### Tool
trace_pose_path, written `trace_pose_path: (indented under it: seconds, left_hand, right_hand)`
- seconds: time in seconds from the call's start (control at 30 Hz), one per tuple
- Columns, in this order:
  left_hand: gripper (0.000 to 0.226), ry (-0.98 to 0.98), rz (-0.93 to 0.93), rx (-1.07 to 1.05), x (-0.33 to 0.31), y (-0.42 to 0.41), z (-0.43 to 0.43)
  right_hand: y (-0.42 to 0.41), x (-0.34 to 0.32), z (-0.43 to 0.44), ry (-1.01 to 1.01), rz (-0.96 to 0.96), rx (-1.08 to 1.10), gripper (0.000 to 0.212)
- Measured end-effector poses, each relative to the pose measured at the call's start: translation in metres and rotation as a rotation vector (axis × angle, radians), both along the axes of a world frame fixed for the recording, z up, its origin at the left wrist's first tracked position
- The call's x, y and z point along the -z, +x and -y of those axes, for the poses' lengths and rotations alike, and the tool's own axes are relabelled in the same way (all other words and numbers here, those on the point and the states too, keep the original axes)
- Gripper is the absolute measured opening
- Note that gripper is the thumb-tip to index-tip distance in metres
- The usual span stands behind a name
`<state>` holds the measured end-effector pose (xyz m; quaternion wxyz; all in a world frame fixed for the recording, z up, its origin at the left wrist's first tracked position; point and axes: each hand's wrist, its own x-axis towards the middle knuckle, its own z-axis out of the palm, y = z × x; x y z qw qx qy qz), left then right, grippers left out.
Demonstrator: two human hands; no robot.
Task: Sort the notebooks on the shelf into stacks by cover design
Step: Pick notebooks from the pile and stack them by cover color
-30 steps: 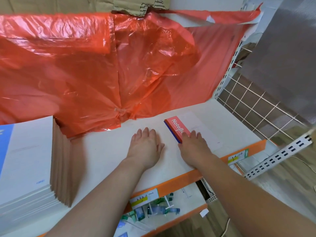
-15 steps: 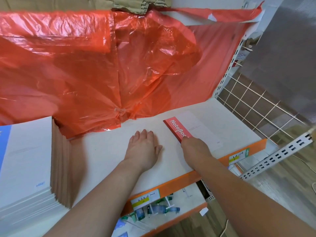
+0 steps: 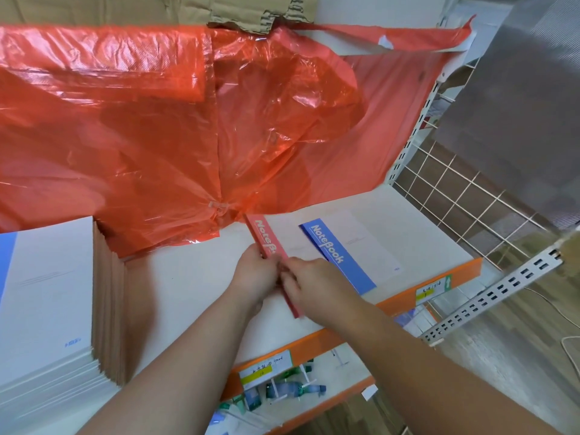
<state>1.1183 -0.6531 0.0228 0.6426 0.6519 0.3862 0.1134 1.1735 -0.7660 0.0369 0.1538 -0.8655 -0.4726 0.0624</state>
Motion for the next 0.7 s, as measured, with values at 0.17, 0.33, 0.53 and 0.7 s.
trace_pose_path:
  seconds: [0.17, 0.33, 0.53, 0.7]
  left_hand:
    - [0.026, 0.188, -0.111, -0.029, 0.003, -0.009, -0.014]
    - [0.033, 0.219, -0.168, -0.018, 0.004, -0.018, -0.023]
    - [0.033, 0.187, -0.150, -0.014, 0.006, -0.021, -0.024]
    - [0.019, 0.058, 0.011, -0.087, 0.005, -0.016, -0.019]
  right_hand:
    - [0.043, 0.024, 0.023, -0.163, 0.039, 0.269, 0.036]
    - [0.056, 0.041, 0.032, -0.403, 0.041, 0.384, 0.042]
    - [0.049, 0.018, 0.024, -0.432, 0.198, 0.316, 0.035]
    - [0.013, -0.006, -0.004, -0.222, 0.191, 0.165, 0.027]
